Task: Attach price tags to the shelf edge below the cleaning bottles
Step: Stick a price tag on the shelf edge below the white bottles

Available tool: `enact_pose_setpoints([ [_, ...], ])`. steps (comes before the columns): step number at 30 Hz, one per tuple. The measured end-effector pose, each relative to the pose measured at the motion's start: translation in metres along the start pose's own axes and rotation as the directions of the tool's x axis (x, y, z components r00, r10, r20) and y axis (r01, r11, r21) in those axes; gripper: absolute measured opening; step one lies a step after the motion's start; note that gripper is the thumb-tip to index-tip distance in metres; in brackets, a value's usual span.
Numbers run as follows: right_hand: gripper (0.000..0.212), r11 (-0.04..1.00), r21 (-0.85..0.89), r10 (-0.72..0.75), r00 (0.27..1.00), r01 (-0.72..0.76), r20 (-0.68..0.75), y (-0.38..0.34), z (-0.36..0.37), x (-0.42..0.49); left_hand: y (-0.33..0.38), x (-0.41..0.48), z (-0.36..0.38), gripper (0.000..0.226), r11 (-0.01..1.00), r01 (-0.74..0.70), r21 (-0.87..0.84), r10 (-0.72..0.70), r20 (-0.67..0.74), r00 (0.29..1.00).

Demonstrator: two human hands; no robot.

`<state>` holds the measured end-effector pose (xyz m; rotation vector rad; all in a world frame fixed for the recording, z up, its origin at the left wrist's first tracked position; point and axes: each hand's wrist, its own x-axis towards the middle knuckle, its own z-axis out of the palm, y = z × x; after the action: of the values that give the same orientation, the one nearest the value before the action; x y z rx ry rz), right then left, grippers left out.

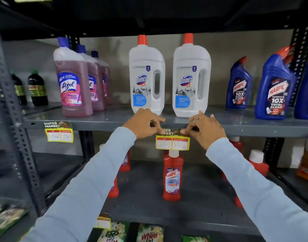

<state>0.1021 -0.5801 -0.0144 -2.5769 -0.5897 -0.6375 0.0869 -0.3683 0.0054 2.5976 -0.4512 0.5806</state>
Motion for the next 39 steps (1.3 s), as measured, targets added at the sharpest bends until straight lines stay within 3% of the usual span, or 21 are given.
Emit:
enact_pose_setpoints([
  [7,0.024,0.998,-0.027,0.064,0.997,-0.065,-0.041,-0.007,0.005,0.004,0.005,0.005,-0.002,0.013,0.997,0.061,-0.046,-0.061,-0.007,0.998],
  [13,0.030,0.995,-0.093,0.016,0.991,-0.028,-0.129,-0.003,0.011,0.005,0.005,0.008,-0.002,0.014,0.998,0.059,-0.013,-0.060,-0.001,0.998],
  [17,0.042,0.994,-0.080,0.064,0.979,-0.081,-0.192,0.000,0.011,0.005,0.001,0.008,0.001,0.014,0.997,0.069,-0.041,-0.071,-0.046,0.996],
  [23,0.072,0.973,-0.153,0.155,0.980,-0.174,-0.126,-0.010,0.006,0.007,-0.008,0.007,0.008,0.025,0.984,0.041,-0.171,-0.062,-0.115,0.991],
  [29,0.067,0.970,-0.135,0.178,0.971,-0.200,-0.157,-0.012,0.011,0.012,-0.013,0.001,0.020,0.012,0.973,0.024,-0.231,-0.083,-0.247,0.965],
  [34,0.068,0.964,-0.157,0.185,0.965,-0.215,-0.187,-0.014,0.012,0.010,-0.011,-0.008,0.031,0.018,0.972,-0.001,-0.234,-0.086,-0.362,0.928],
  [39,0.065,0.978,-0.159,0.108,0.982,-0.133,-0.157,-0.006,0.012,0.001,0.001,-0.011,0.030,0.020,0.989,0.052,-0.139,-0.094,-0.311,0.946],
])
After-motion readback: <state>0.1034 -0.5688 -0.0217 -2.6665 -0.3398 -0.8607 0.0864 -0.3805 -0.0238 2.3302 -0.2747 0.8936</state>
